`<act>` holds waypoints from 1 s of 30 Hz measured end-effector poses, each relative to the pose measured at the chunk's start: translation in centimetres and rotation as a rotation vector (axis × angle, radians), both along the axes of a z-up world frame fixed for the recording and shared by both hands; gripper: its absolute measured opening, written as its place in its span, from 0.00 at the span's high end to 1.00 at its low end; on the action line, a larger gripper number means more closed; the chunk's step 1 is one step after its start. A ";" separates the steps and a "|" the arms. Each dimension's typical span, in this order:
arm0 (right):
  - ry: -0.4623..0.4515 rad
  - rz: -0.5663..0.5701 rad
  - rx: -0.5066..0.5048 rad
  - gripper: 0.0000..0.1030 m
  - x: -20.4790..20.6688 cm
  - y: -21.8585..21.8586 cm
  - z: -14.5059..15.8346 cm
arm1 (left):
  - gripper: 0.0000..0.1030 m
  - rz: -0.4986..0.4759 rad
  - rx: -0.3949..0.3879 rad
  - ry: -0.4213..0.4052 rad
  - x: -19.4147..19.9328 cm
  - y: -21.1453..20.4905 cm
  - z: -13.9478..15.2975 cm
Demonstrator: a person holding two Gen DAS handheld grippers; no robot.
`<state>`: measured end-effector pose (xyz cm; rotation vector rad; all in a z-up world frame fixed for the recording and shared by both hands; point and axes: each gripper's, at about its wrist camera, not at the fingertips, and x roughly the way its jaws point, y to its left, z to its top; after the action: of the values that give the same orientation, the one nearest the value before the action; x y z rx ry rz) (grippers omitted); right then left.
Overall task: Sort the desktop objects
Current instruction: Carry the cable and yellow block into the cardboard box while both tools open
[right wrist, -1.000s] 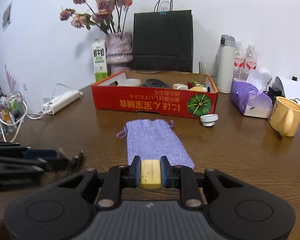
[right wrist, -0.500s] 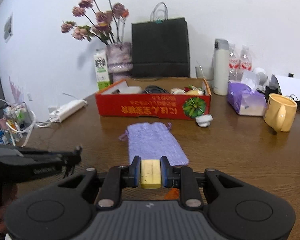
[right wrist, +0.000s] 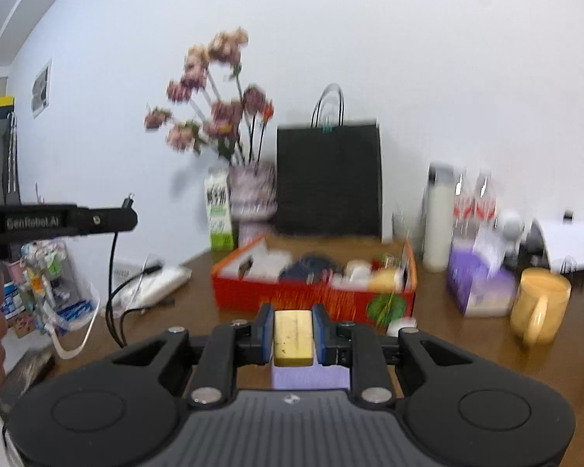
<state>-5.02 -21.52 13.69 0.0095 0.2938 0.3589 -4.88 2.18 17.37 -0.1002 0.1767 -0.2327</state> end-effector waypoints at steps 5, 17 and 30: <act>-0.029 0.010 0.038 0.81 5.5 -0.3 3.3 | 0.90 -0.039 0.005 -0.008 6.0 0.5 4.6; 0.231 -0.003 0.053 0.81 30.7 0.7 1.6 | 0.90 -0.050 0.095 0.308 30.3 -1.7 1.0; 0.541 -0.052 -0.011 0.69 47.5 3.9 -8.7 | 0.61 -0.015 0.292 0.538 44.8 -4.8 -11.2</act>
<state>42.44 -17.62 4.97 0.1044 0.8288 0.2984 39.92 -2.65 6.14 0.1324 0.7440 -0.1890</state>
